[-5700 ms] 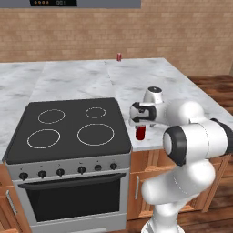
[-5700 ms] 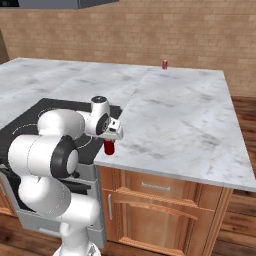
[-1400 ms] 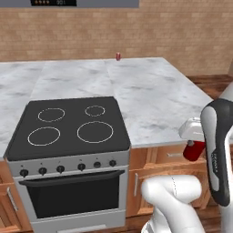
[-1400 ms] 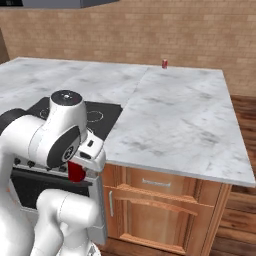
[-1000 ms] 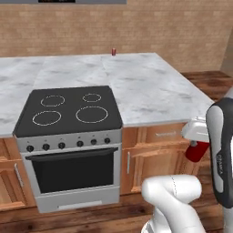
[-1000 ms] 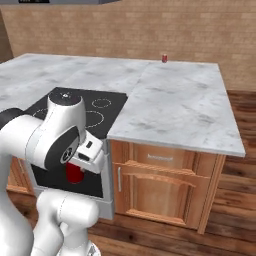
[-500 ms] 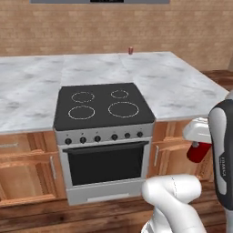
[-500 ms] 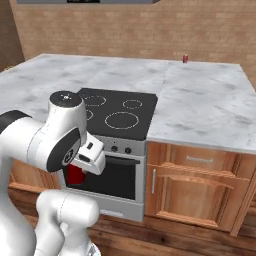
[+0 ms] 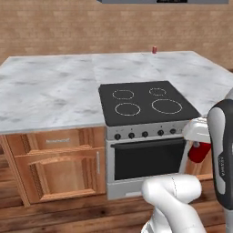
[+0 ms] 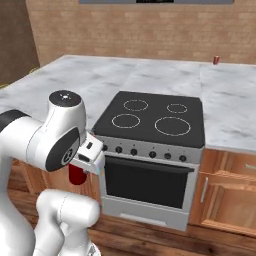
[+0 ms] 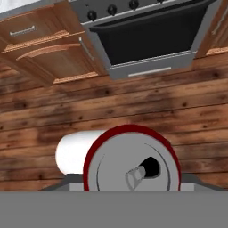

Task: Four empty soda cans are scattered around the kitchen. Gather all the cans and cluster them next to the stove for recycling.

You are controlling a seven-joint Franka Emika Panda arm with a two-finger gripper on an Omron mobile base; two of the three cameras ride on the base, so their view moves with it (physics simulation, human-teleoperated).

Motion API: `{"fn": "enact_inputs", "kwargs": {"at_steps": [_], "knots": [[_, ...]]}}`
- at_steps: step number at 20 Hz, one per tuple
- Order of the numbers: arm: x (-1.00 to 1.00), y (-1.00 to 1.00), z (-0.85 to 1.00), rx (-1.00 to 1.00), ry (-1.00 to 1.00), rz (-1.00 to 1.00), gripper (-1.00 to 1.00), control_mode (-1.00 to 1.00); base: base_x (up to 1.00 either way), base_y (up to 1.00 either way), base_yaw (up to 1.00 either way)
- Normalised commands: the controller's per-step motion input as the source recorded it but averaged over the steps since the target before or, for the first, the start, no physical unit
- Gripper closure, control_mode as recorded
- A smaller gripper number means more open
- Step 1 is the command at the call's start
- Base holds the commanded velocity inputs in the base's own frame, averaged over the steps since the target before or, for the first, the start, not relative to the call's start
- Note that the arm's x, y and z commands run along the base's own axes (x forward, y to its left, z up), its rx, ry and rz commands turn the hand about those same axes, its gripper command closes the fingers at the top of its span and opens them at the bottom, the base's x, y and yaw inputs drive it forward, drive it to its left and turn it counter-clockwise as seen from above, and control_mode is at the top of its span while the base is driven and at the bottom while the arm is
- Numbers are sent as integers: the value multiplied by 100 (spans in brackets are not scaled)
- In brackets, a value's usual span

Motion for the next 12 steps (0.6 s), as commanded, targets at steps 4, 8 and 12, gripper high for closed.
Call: {"fn": "enact_inputs", "kwargs": {"at_steps": [4, 8, 12], "knots": [[0, 0, 0, 0, 0, 0, 100, 100, 13, 100, 0], [0, 0, 0, 0, 0, 0, 100, 100, 30, 99, 0], [0, 0, 0, 0, 0, 0, 100, 100, 45, 88, 0]]}}
